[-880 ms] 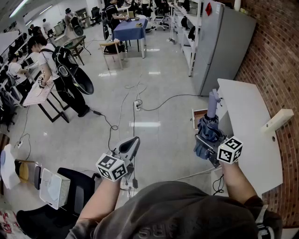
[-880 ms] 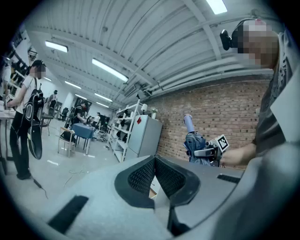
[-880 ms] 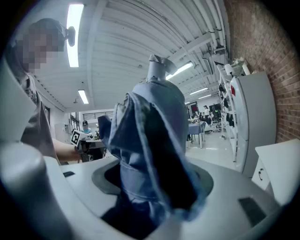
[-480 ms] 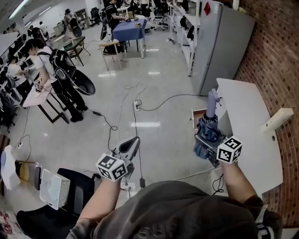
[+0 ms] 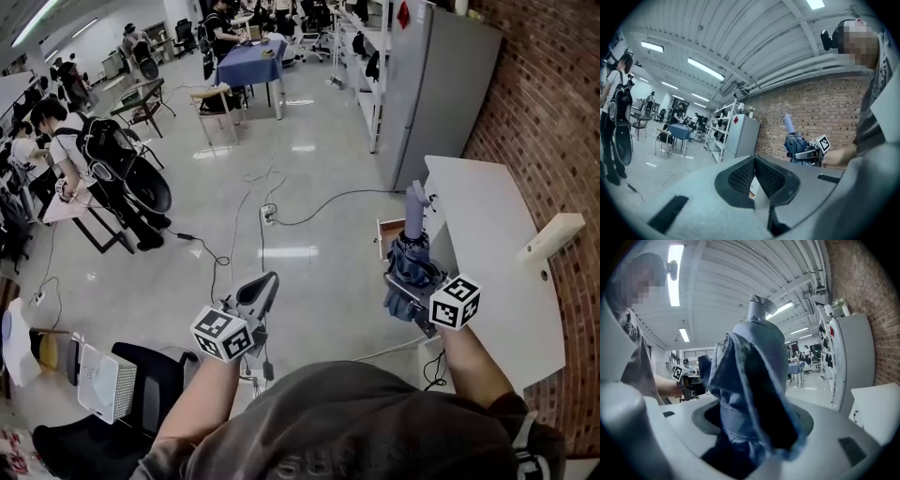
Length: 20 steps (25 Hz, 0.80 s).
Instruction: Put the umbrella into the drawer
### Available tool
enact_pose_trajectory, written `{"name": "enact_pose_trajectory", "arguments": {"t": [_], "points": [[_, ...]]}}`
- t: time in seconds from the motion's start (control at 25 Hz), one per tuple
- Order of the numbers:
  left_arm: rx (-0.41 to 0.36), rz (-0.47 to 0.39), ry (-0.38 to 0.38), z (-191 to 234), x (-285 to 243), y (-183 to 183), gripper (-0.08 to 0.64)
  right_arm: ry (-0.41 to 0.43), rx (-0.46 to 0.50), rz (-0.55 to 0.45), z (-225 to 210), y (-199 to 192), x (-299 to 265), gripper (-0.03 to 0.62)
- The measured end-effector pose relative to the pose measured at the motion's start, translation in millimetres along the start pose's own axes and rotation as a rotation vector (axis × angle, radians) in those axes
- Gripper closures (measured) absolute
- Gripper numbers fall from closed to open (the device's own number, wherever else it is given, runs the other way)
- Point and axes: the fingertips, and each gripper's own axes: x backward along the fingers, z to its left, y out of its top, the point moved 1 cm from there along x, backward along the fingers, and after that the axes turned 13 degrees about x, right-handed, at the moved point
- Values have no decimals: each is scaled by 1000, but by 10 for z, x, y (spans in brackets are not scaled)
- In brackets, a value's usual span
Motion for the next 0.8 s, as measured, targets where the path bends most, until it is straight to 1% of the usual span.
{"name": "enact_pose_trajectory", "arguments": {"t": [0.16,0.36,0.52,0.68,0.8], "points": [[-11,-6,-9,-240,-270,-17,560,-6,11,16,-202,-27,222,334],[-14,-20,-20,-550,-537,-29,560,8,30,26,-375,-49,506,334],[-13,-21,-24,-720,-725,-67,560,15,33,22,-561,-86,652,334],[-22,-1,-21,-748,-890,-92,560,11,14,18,-783,-139,669,334],[-11,-13,-16,-615,-939,-28,560,11,12,22,-850,-157,561,334]]}}
